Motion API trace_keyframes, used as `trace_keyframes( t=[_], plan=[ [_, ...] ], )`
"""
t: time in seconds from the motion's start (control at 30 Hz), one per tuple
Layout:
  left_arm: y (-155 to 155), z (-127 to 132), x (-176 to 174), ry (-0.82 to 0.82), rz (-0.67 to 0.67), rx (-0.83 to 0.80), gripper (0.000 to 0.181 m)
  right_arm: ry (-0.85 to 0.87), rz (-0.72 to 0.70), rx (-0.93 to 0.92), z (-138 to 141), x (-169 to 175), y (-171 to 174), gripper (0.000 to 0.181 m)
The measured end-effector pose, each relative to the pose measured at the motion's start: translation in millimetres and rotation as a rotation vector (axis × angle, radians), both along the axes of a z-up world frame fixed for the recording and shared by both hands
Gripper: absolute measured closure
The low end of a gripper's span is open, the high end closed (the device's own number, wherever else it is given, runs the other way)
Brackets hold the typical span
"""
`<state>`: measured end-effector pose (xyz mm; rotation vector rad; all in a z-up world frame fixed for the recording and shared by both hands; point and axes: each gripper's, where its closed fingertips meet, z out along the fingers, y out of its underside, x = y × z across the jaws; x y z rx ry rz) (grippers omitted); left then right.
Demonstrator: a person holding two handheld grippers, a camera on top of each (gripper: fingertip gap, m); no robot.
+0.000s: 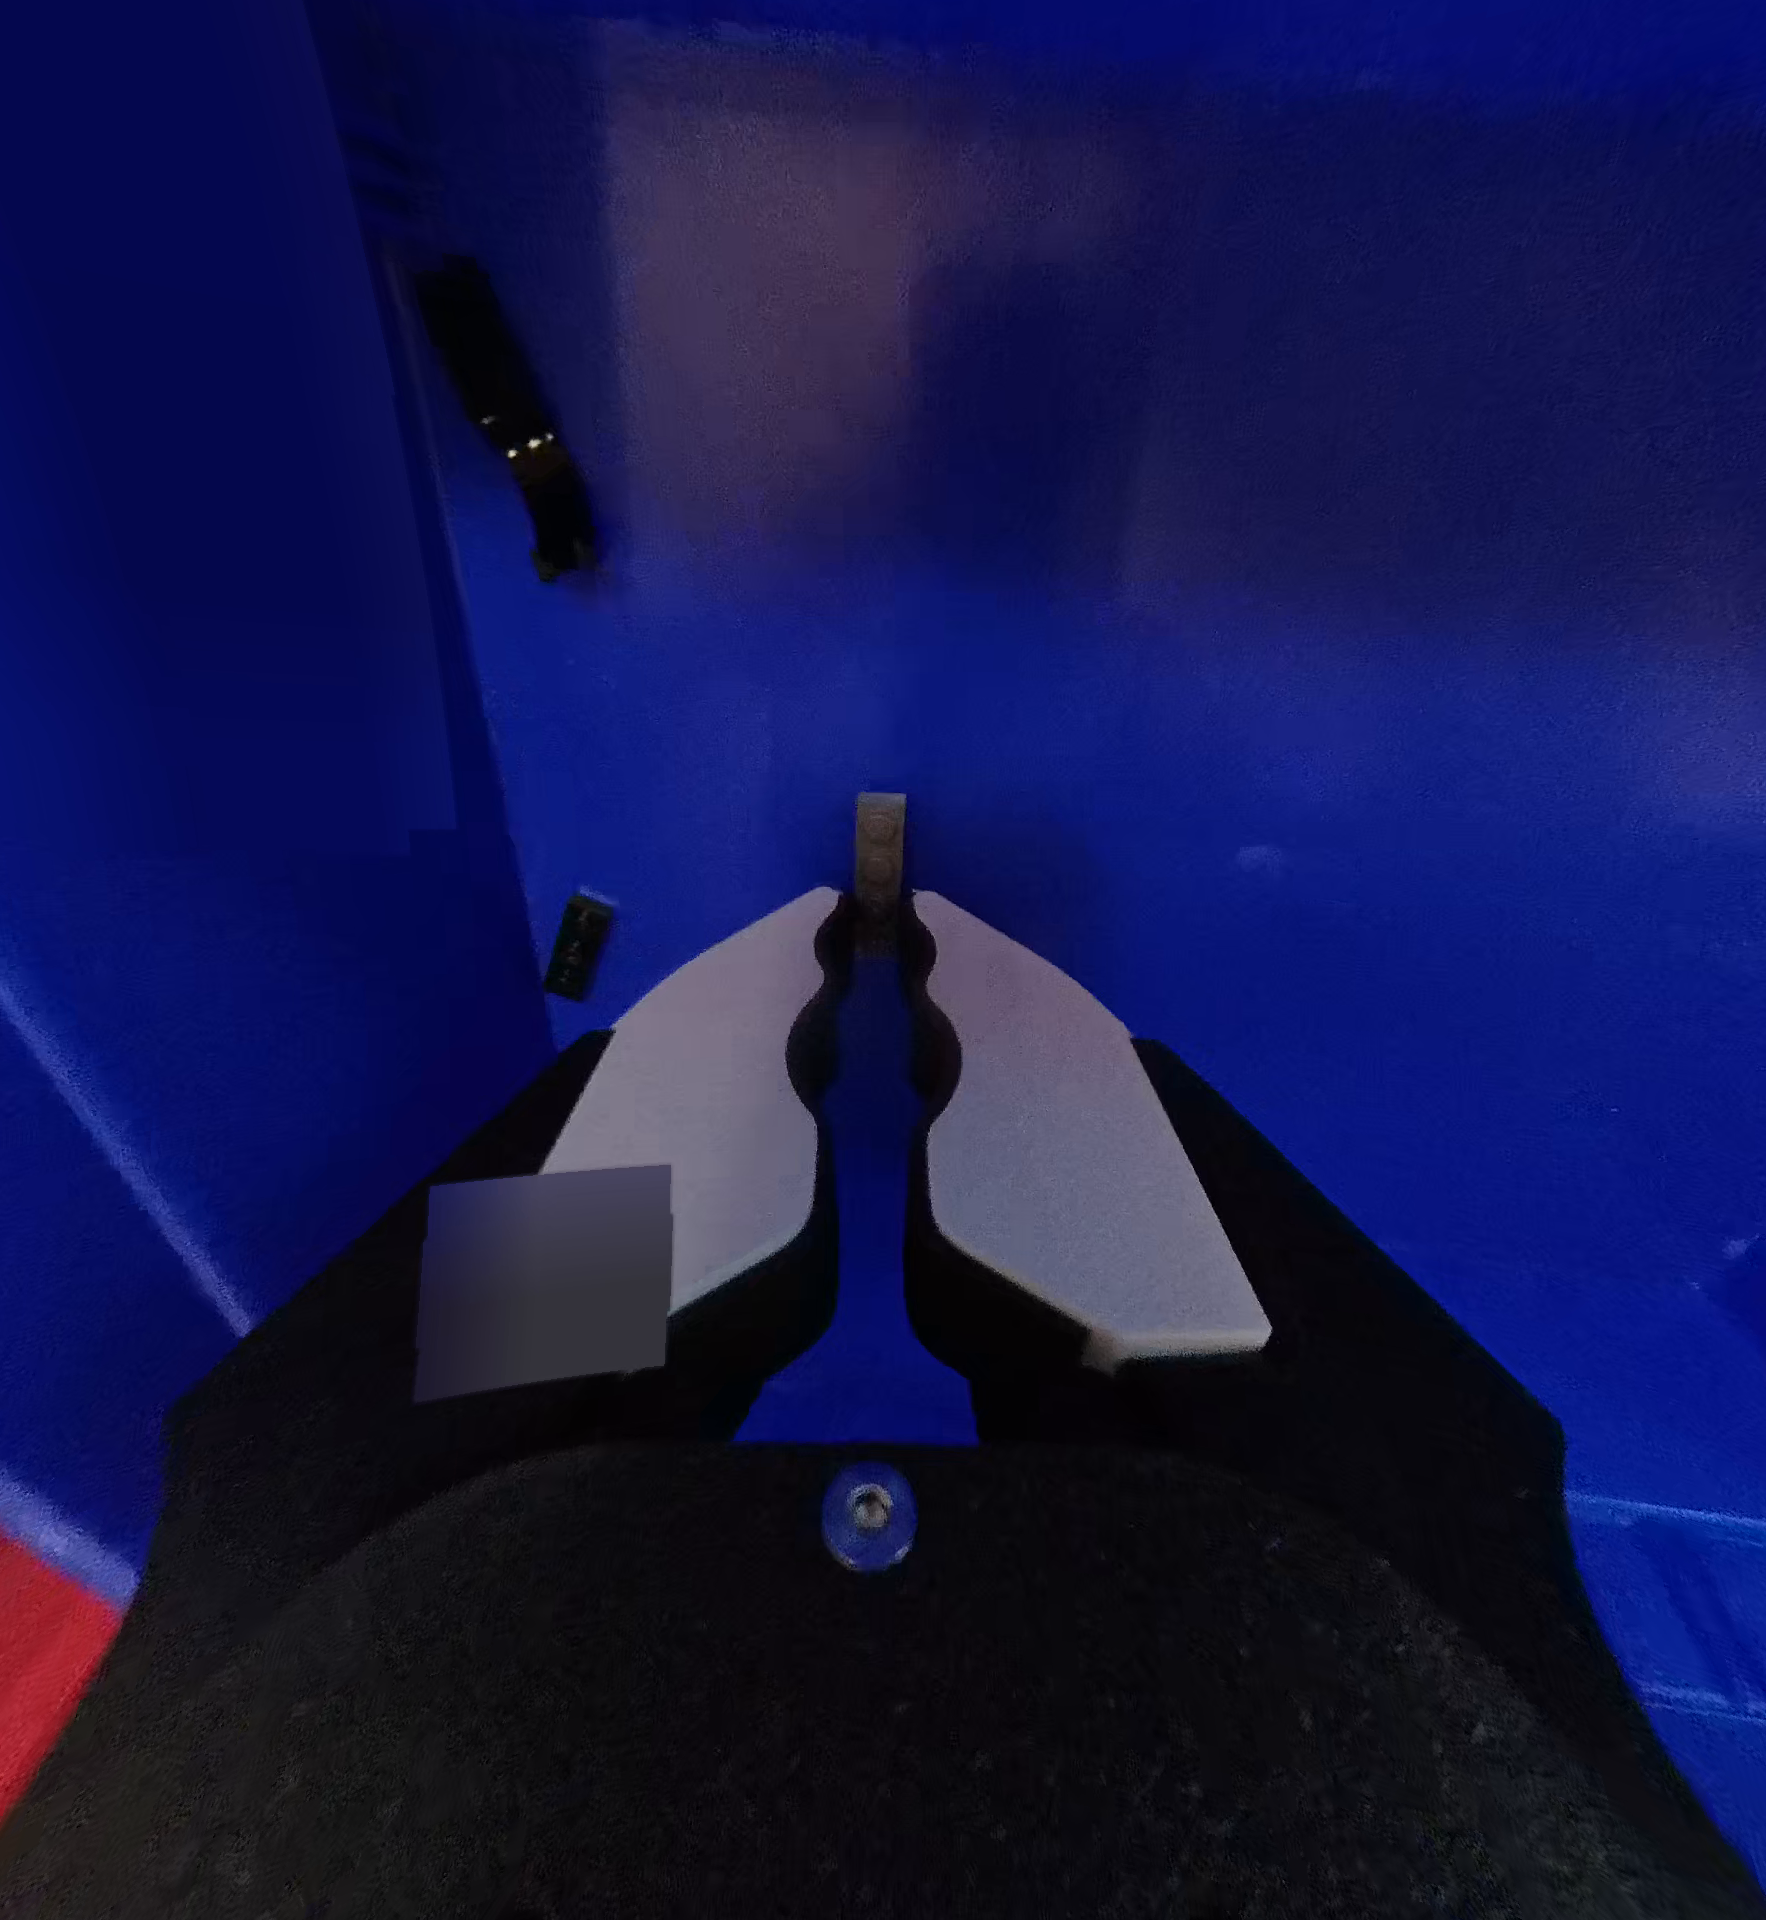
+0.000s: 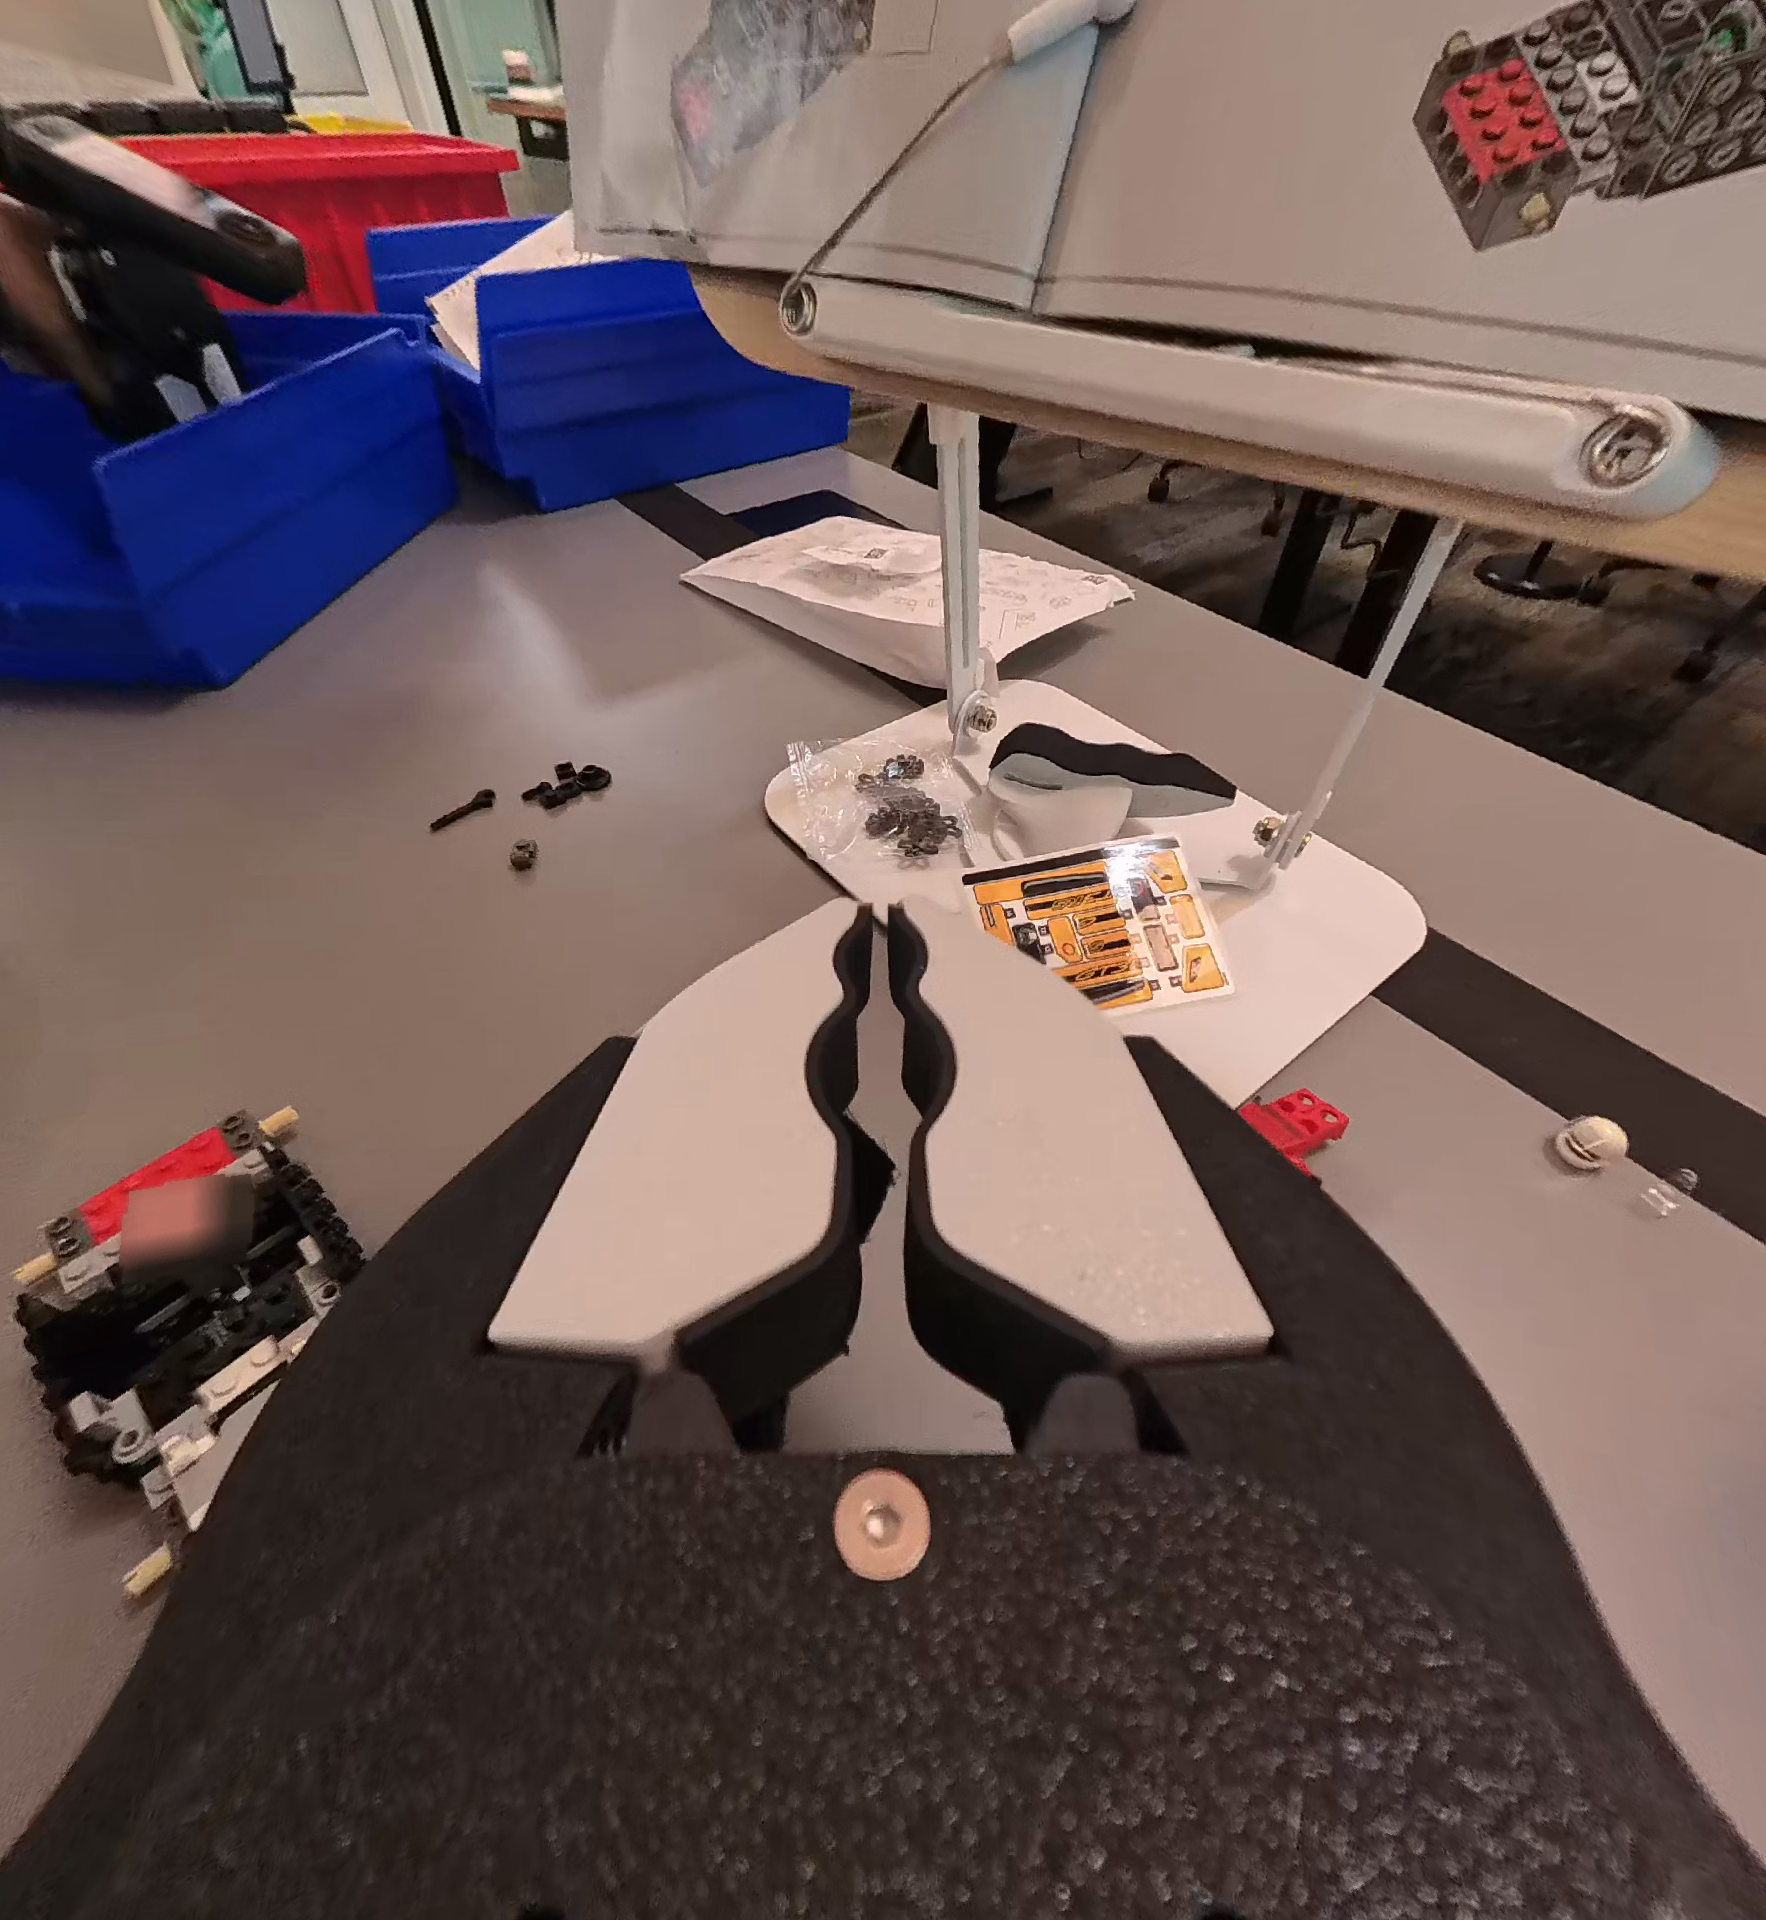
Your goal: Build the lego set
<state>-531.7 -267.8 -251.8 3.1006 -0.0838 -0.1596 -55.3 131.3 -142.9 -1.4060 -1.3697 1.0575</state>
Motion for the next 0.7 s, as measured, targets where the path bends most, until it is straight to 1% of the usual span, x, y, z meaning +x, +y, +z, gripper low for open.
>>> trace_keyframes(
  t=[0.07, 0.1, 0.17, 0.23, 0.3, 0.37, 0.43, 0.5, 0.57, 0.7],
  plan=[
    [8.7, 12.2, 11.5, 0.039, -0.047, 0.049, 0.172, 0.013, -0.003, 0.003, 5.0, 1.2, 1.0, 0.179],
    [18.5, 24.3, 20.7, 0.060, -0.073, 0.098, 0.172, 0.021, -0.005, -0.001, 7.2, 1.6, 1.5, 0.179],
    [44.9, 57.0, 48.4, 0.091, -0.131, 0.210, 0.173, 0.035, -0.007, -0.018, 10.4, 1.4, 2.3, 0.179],
    [67.2, 90.1, 74.8, 0.185, -0.156, 0.240, 0.173, 0.047, -0.007, -0.040, 12.7, 0.2, 1.9, 0.179],
    [95.5, 114.2, 111.7, 0.252, -0.192, 0.270, 0.174, 0.053, -0.002, -0.047, 14.6, -0.6, -0.2, 0.179],
    [131.2, 125.3, 165.2, 0.213, -0.260, 0.334, 0.173, 0.051, -0.002, -0.031, 16.3, -0.1, -1.9, 0.179],
    [165.8, 122.7, 222.7, 0.123, -0.343, 0.375, 0.174, 0.051, -0.005, -0.010, 19.2, 1.4, -2.5, 0.179],
    [195.0, 107.7, 274.4, 0.036, -0.420, 0.367, 0.174, 0.054, -0.008, 0.003, 22.6, 3.3, -2.4, 0.179],
    [221.3, 87.5, 320.0, -0.050, -0.483, 0.345, 0.174, 0.057, -0.011, 0.014, 25.5, 5.6, -1.2, 0.180],
    [266.5, 52.2, 381.1, -0.161, -0.546, 0.291, 0.174, 0.061, -0.023, 0.020, 28.0, 10.2, 3.8, 0.180]
  ],
)
